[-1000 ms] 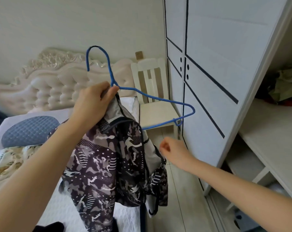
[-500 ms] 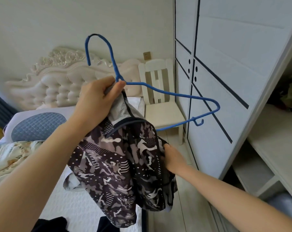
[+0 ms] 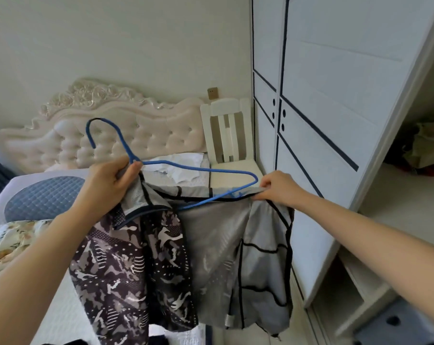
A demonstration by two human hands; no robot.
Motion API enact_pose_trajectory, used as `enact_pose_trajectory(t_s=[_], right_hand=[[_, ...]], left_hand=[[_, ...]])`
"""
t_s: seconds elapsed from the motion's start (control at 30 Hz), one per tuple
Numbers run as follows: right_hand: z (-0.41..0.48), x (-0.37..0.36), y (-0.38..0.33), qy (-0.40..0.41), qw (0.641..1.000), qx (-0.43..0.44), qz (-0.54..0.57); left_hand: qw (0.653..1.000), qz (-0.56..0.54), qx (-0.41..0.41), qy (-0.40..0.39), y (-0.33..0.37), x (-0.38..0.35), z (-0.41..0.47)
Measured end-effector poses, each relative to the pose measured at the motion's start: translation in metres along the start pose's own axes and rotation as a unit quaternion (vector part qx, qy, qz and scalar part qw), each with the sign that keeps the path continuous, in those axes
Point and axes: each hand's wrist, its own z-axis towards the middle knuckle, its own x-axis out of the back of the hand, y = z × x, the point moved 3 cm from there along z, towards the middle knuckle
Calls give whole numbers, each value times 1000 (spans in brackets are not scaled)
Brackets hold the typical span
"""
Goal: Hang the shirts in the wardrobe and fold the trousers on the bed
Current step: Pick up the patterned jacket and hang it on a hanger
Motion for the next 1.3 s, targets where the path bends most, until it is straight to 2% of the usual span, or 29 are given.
enact_pose_trajectory(t_s=[0.1,0.23,0.3,0.4,0.53,0.6,0.67,0.8,0.83,0.87,0.9,0.97,1.0,1.03,1.07,1.1,1.13,1.17,1.23,1.3], right_hand=[[10,25,-7,36,998,23,-46],[19,46,-5,69,993,25,-97],[22,55,-2,67,992,16,-106],[27,76,-2,80,991,7,-110],[25,104,-14,113,984,11,-136],[18,108,-24,96,981,7,-168],[7,112,-39,81,978,15,-193],[-38,110,-88,157,959,57,-227],[-51,100,-96,148,958,83,-232],[-64,86,-102,90,962,122,-228],[-78,70,-108,-18,961,168,-217],[-104,47,-115,-266,921,243,-150],[-105,48,-114,-300,910,265,-107],[-96,55,-110,-249,925,278,-63],[-80,68,-101,-134,950,278,-38],[-66,81,-91,-21,965,257,-53],[-55,88,-79,32,966,235,-103],[-49,86,-70,10,962,223,-159],[-46,67,-56,-93,948,209,-221],[-44,51,-51,-79,945,228,-220]], left_hand=[[1000,-7,0,7,2,0,1],[992,-81,84,42,3,2,11],[993,-87,73,40,7,1,14],[996,-78,35,-18,15,-9,12],[997,23,-37,-60,25,-29,10],[992,88,-70,-62,28,-40,11],[988,127,-68,-51,27,-49,14],[988,141,-40,-38,24,-58,23],[989,142,-43,-19,25,-56,25],[989,143,-47,5,27,-54,26],[988,145,-50,29,30,-50,29],[986,148,-47,65,35,-42,32],[986,142,-47,79,36,-39,33],[986,129,-50,88,37,-36,32],[988,110,-56,95,39,-34,30],[988,92,-65,102,41,-33,27],[988,79,-71,113,43,-32,25],[987,71,-72,125,45,-30,25],[987,65,-62,135,49,-27,25],[987,52,-67,137,50,-25,26]])
